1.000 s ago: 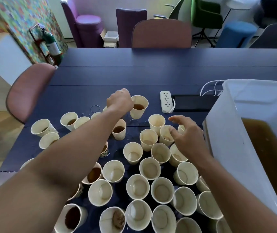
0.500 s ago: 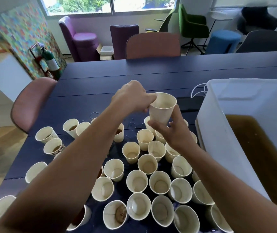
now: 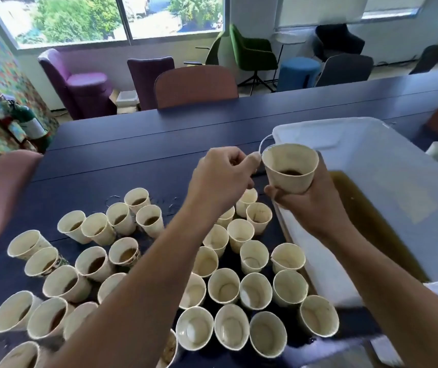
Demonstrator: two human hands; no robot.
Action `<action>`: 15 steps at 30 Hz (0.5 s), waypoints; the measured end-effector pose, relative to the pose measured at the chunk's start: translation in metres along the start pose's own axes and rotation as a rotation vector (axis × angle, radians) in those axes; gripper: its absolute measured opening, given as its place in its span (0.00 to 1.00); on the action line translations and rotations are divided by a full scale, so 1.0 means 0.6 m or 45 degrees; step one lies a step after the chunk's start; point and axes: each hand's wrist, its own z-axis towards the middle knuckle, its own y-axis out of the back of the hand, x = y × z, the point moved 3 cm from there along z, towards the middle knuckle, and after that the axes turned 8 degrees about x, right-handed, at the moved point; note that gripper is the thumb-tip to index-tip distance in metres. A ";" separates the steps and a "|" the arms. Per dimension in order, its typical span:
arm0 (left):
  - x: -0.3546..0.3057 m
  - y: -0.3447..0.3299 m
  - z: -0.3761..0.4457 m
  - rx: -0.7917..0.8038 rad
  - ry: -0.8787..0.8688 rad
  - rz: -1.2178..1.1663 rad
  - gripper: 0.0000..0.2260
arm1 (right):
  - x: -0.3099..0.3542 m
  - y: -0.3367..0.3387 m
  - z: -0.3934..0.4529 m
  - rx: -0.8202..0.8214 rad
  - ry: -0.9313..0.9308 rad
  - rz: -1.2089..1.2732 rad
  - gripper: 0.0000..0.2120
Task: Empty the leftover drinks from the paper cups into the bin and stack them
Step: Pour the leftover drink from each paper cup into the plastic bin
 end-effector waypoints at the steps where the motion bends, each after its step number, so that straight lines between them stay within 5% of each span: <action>1: 0.000 -0.017 -0.002 0.022 -0.014 0.017 0.14 | -0.003 0.018 -0.003 -0.004 -0.007 -0.046 0.33; 8: 0.004 -0.147 -0.024 0.307 -0.057 0.210 0.08 | -0.053 0.124 -0.011 -0.012 -0.094 -0.367 0.34; 15: 0.000 -0.220 -0.048 0.527 -0.204 0.376 0.27 | -0.115 0.193 -0.019 -0.036 -0.300 -0.613 0.29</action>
